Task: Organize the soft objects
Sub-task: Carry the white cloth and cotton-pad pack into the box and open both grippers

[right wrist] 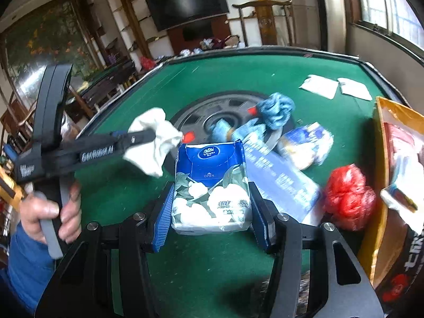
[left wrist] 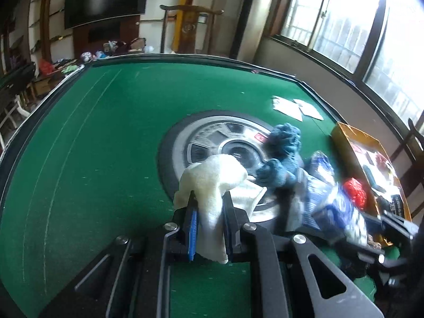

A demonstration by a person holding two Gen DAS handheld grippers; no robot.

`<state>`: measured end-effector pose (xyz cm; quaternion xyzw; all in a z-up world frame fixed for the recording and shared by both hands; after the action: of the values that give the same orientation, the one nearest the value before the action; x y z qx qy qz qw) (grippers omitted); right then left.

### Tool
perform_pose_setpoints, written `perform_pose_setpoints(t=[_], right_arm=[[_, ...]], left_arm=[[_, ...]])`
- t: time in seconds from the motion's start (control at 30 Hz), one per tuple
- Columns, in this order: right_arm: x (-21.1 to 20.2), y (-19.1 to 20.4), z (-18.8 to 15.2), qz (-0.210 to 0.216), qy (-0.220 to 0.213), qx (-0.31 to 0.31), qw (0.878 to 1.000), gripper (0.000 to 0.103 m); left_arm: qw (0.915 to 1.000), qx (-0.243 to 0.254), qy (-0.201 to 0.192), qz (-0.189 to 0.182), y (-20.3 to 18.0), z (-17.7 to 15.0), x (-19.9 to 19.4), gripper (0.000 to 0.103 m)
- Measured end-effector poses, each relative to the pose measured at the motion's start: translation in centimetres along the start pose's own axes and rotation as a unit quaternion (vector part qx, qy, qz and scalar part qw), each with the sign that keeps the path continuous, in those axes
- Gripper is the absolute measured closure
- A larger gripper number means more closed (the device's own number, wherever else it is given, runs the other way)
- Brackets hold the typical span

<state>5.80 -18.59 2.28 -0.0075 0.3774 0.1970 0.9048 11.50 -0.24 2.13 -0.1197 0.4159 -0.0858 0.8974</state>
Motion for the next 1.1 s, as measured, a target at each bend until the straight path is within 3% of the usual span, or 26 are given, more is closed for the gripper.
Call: perform_pose_setpoints(t=[0.2,0.33,0.53,0.7,0.9,1.03,1.1], right_arm=[[-4.2,-4.6,1.4,-0.045,-0.055,0.045,0.996,0.051],[-7.7,-9.4,1.4,-0.09,-0.084,0.098,0.988,0.051],[-10.9,-18.6,-1.3,-0.128,-0.068,0.21,0.967,0.051],[-13.5,-24.6,-4.4,-0.155,-0.066,0.289,0.942,0.05],[-15.2,-27.6,-6.1,-0.193,-0.063,0.325,0.924,0.05],[-15.2,-27.7,-6.0,-0.195,-0.051,0.317,0.927,0.049],[-15.4,-27.6,-5.6,-0.203,-0.054,0.305,0.929,0.046]], left_arm=[[0.9985,0.022,0.007,-0.05,-4.8,-0.1,-0.5,0.088],[0.9944,0.057,0.027,-0.085,-10.9,-0.5,0.2,0.087],[0.9825,0.107,0.052,-0.143,-21.0,-1.3,1.4,0.087],[0.9694,0.137,0.085,-0.185,-28.7,-2.4,2.8,0.087],[0.9629,0.158,0.107,-0.19,-33.1,-4.6,4.9,0.086],[0.9618,0.166,0.112,-0.187,-33.6,-5.8,5.7,0.085],[0.9613,0.165,0.114,-0.188,-33.4,-5.9,5.5,0.08]])
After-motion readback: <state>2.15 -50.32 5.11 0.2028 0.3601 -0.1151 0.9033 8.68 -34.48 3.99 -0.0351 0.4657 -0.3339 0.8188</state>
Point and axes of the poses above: each gripper's, at about its wrist camera, not at the fingertips, and x roughly the way its jaws point, y to its left, z to its top, the point moved 3 cm from there along x, roughly the way its jaws point, and after that the axes turned 8 degrees about -x, right-handed, at the moved point
